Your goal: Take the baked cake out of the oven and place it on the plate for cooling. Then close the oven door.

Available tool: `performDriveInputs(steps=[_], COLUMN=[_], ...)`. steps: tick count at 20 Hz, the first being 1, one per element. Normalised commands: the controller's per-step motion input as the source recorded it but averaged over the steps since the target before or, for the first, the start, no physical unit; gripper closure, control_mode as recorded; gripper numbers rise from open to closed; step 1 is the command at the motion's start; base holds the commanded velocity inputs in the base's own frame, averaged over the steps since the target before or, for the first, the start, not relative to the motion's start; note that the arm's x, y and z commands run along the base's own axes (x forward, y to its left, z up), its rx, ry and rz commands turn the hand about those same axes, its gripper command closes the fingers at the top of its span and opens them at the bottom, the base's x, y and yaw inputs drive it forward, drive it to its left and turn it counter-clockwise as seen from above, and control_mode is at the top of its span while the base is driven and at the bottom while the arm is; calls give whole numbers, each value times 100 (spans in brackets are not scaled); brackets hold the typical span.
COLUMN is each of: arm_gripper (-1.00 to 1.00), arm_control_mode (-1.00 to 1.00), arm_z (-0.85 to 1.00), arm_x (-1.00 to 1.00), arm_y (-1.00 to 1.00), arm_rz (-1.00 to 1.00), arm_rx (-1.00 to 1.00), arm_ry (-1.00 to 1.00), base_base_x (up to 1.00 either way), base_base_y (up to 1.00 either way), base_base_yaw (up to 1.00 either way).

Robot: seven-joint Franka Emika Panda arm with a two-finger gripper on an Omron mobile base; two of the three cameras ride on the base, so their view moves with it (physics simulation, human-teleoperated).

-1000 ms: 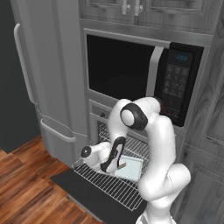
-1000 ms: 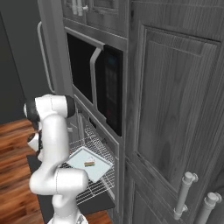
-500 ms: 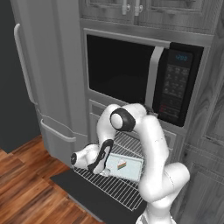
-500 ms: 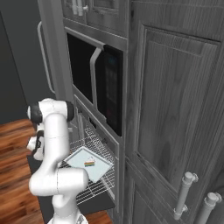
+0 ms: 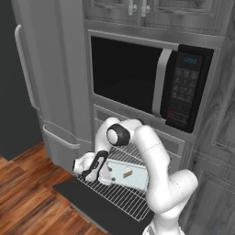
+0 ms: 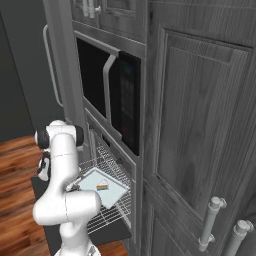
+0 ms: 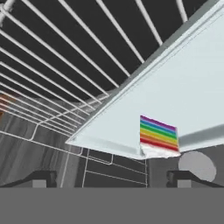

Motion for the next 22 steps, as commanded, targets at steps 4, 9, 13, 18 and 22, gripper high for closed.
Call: performDriveInputs(steps=[4,9,13,18,22], arm_gripper=[-100,-100,-100,-100,-100], arm_control_mode=[-100,-100,-100,-100,-100], arm_z=[-25,-80,-58,-3,-8], arm_x=[52,24,21,40,6], arm_y=[-53,-24,-19,-30,-12], arm_rz=[-14,-2,0,0,0], arm_rx=[0,-1,0,0,0], arm_ry=[8,9,10,10,15], base_base_x=[0,0,0,0,0], base_base_y=[0,0,0,0,0], base_base_yaw=[0,0,0,0,0])
